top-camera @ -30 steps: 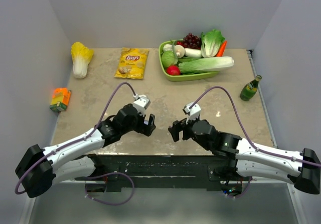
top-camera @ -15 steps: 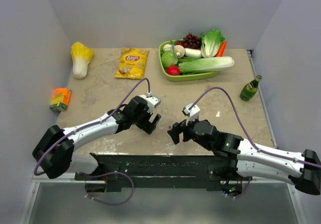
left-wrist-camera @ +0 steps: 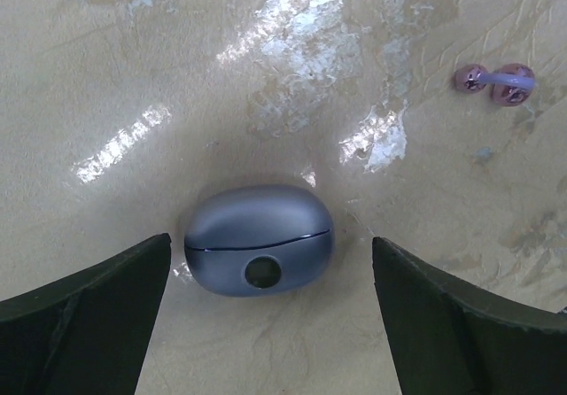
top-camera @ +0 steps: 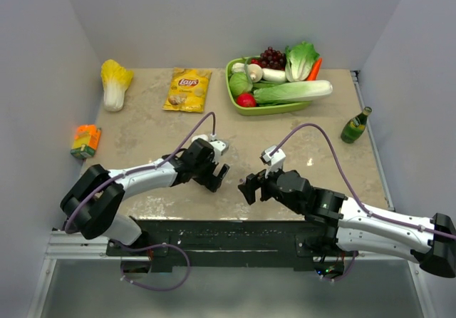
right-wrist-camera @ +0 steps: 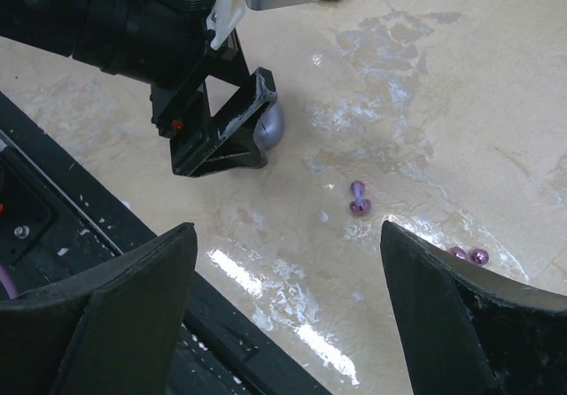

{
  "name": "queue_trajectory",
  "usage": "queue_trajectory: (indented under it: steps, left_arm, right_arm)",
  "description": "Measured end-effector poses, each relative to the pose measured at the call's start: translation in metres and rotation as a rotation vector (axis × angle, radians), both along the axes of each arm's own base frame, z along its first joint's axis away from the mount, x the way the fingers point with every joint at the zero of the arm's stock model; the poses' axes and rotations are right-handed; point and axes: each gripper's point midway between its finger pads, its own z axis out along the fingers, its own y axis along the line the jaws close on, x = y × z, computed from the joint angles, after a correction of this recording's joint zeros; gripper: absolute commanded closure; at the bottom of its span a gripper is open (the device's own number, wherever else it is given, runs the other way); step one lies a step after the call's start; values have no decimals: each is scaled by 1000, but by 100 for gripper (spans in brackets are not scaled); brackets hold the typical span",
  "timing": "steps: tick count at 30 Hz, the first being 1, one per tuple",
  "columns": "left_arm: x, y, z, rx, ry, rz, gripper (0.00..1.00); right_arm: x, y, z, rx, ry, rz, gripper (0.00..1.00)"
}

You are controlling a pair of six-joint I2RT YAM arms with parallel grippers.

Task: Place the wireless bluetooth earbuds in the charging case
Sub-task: Pick up the charging case at the center of the board.

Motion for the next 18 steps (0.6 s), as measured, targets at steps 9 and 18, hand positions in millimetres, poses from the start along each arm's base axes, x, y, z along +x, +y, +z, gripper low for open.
queue_trajectory:
  steps: [9,18]
  left_arm:
    - [5,-1,-11,-8,12,42,10]
    - [7,2,-12,4,1,58,12]
  right_arm:
    - [0,0,0,0,0,0,13]
    - [0,-1,2,6,-4,-1,13]
